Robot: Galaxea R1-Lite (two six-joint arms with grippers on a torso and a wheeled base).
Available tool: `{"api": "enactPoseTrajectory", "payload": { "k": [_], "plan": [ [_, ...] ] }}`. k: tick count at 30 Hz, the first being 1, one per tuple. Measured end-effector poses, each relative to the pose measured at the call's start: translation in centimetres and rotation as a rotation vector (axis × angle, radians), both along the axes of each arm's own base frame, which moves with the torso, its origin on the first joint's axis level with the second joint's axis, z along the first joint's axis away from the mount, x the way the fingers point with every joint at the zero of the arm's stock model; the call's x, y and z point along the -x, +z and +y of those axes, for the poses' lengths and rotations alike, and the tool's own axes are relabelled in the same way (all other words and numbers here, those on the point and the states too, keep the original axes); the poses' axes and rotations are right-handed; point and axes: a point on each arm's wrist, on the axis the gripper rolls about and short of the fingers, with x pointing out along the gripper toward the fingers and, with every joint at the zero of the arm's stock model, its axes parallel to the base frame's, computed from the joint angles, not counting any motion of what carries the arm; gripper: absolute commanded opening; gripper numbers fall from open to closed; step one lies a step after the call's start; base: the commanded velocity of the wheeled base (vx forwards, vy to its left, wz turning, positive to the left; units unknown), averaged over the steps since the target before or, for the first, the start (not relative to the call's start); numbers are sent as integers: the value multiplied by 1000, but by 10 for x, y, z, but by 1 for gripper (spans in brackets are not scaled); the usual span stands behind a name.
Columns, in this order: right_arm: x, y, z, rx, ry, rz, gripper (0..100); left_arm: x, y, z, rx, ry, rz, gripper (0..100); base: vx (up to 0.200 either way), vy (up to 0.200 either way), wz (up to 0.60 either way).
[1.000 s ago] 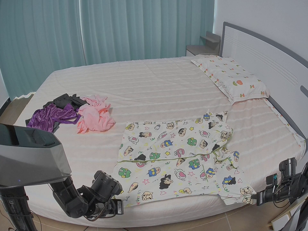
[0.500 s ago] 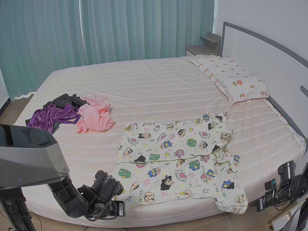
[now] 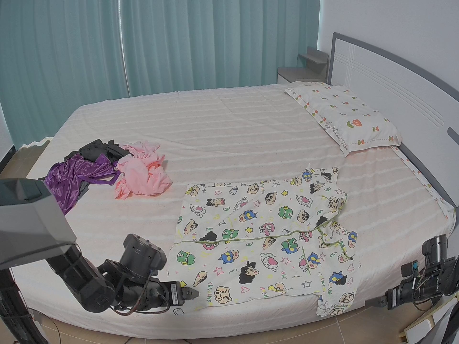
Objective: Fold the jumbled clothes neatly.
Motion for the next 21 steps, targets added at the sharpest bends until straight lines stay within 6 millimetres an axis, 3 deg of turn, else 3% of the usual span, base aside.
{"api": "enactPoseTrajectory", "payload": {
  "k": [3, 11, 17, 21],
  "plan": [
    [-19, 11, -3, -77, -102, -62, 100, -3, 9, 7, 106, 41, -4, 100, 0, 0, 0],
    [-99, 48, -9, -360, -371, -232, 100, -18, 26, 24, 377, 151, -171, 100, 0, 0, 0],
    [-135, 46, -9, -466, -430, -293, 100, -22, 20, 32, 466, 206, -242, 100, 0, 0, 0],
    [-142, 37, -9, -483, -445, -280, 100, -19, 11, 35, 484, 256, -190, 100, 0, 0, 0]
  ]
}}
